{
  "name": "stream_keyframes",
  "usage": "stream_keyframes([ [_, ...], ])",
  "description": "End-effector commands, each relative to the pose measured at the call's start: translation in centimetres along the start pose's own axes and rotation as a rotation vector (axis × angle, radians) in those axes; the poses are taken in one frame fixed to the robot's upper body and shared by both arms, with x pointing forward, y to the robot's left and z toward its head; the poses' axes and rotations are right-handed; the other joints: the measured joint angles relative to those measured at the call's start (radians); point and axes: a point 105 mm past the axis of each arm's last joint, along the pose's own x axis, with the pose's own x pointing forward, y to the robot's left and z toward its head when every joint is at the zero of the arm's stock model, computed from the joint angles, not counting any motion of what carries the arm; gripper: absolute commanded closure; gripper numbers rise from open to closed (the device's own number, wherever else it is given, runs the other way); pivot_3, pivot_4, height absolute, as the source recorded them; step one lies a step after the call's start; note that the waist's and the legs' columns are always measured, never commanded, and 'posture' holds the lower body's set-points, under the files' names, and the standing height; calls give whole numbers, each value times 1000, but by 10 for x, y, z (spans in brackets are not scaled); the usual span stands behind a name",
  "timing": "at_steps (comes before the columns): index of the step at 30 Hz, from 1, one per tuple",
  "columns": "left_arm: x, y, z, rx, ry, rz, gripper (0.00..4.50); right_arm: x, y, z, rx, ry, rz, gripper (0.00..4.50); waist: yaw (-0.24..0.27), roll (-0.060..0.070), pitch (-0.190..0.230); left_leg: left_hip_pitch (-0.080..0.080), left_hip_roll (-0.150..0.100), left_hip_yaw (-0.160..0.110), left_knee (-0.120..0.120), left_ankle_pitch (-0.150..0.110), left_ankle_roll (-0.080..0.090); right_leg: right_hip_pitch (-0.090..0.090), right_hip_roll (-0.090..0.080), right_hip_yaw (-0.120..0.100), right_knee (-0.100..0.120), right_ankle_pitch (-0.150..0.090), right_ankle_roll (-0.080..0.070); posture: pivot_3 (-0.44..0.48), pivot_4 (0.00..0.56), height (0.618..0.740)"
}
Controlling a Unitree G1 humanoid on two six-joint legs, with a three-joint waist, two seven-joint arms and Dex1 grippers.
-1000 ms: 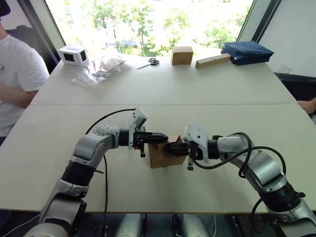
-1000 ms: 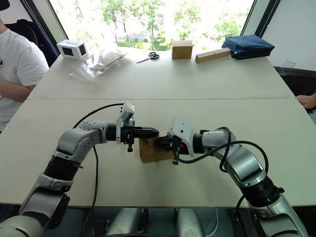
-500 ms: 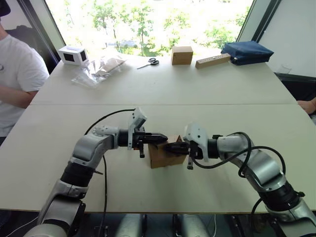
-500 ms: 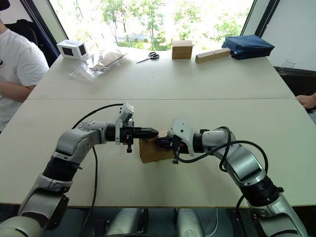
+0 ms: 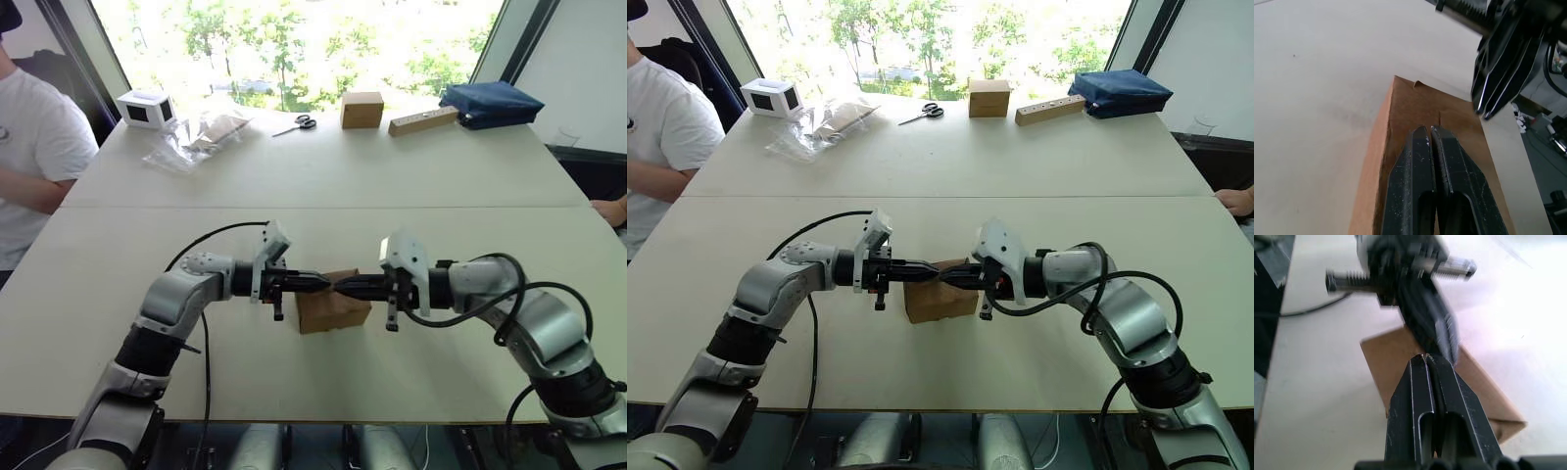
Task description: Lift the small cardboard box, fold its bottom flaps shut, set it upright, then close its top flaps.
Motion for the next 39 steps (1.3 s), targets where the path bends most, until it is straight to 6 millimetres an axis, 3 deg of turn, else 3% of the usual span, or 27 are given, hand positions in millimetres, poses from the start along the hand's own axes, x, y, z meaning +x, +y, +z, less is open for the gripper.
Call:
stream_keyframes([
  [1, -1, -3, -11, 29, 51, -5, 4400, -6, -9, 18, -30, -60, -57, 4500, 0, 0, 0, 0, 0, 0, 0, 0, 0, 0, 0, 0, 0, 0, 0, 0, 150, 740],
  [5, -3, -3, -5, 33, 34, -3, 4400, -2, -16, 11, -33, -36, -86, 4500, -1, 0, 0, 0, 0, 0, 0, 0, 0, 0, 0, 0, 0, 0, 0, 0, 150, 740],
  [8, -13, -9, 22, 33, -46, -6, 4400, 6, -17, 3, -28, -21, -80, 4500, -2, 0, 0, 0, 0, 0, 0, 0, 0, 0, 0, 0, 0, 0, 0, 0, 150, 740],
  [10, -19, -14, 27, 28, -54, -9, 4400, 10, -18, -4, -23, -5, -79, 4500, -4, 0, 0, -1, 0, 0, 0, 0, 0, -1, 0, 0, 0, 0, 0, 0, 150, 740],
  [18, -18, -14, -9, -26, 47, 59, 4400, 19, -15, -41, -28, 105, -43, 4500, -2, 0, 0, -1, 0, 0, 0, 0, 0, -1, 0, 0, 0, 0, 0, 0, 150, 740],
  [24, -21, -14, -3, -11, 22, 74, 4400, 15, -17, -28, -35, 57, -49, 4500, -1, 0, 0, 3, 0, 0, 0, 0, 0, 3, 0, 0, 0, 0, 0, 0, 150, 740],
  [31, -50, -21, 35, 78, -61, 189, 4400, -23, -23, 21, -55, -51, -104, 4500, -1, 0, 0, -2, 0, 0, 0, 0, 0, -2, 0, 0, 0, 0, 0, 0, 150, 740],
  [34, -68, -28, 34, 102, -44, 256, 4400, -44, -18, 23, -65, -12, -101, 4500, -1, 0, 0, -4, 0, 0, 0, 0, 0, -3, 0, 0, -1, 0, 0, 0, 150, 740],
  [39, -109, -54, 26, 128, 11, 365, 4400, -89, -9, 10, -69, 160, -75, 4500, 1, 1, 1, -5, 0, 0, -1, -1, 1, -3, -1, 0, -4, 0, 0, 0, 150, 740],
])
